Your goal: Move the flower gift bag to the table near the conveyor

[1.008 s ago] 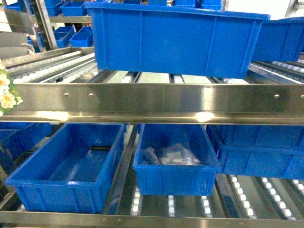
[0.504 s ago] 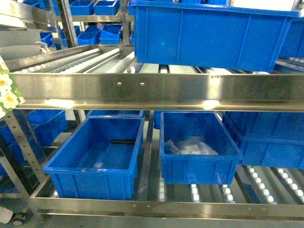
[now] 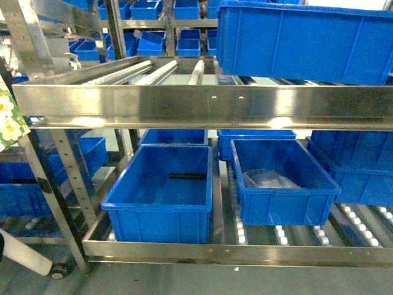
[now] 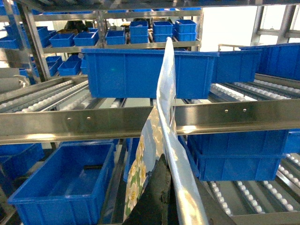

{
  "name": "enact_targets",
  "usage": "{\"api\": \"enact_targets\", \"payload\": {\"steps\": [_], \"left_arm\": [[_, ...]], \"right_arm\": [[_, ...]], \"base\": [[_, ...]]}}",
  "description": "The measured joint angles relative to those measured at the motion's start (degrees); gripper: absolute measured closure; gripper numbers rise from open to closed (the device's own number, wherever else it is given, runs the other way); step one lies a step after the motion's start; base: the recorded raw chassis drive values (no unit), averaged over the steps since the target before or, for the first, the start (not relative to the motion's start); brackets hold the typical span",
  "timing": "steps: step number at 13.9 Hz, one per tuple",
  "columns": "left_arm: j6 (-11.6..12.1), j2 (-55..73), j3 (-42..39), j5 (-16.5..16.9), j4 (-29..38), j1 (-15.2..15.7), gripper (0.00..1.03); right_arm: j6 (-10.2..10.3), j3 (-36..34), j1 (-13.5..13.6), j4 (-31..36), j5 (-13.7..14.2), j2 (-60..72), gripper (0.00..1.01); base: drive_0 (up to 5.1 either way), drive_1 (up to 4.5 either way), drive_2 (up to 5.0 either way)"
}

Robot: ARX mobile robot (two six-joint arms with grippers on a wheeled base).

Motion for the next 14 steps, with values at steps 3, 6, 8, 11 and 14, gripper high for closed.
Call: {"api": "enact_targets", "payload": {"steps": [3, 6, 8, 11, 14], "left_arm": [[0.00, -0.07, 0.00, 0.02, 0.00, 0.00, 1.01], [0.00, -0.07, 0.00, 0.00, 0.07, 0.00, 1.01], [0.00, -0.07, 0.00, 0.00, 0.00, 0.00, 1.01], [0.00, 0.00, 0.00, 0.02, -0.04, 0.00, 1.01], [0.00, 0.00, 0.00, 0.02, -0.02, 0.00, 1.01]], "right_arm": [[0.00, 0.00, 0.00, -0.09, 0.00, 0.00, 0.99], [-0.02, 0.00, 0.00, 0.02, 0.00, 0.00, 0.99], [-0.02, 0.00, 0.00, -0.04, 0.00, 0.00, 0.99], [-0.02, 0.00, 0.00, 0.22, 0.00, -0.07, 0.99], [-0.02, -0.02, 0.00, -0.07, 0.00, 0.00, 0.99]], "base": [[-4.8, 2.31, 2.9], [-5.0, 2.44, 2.4], [-5.0, 2.42, 2.4], [-5.0, 2.46, 2.5], [-5.1, 2.33, 2.3]]}}
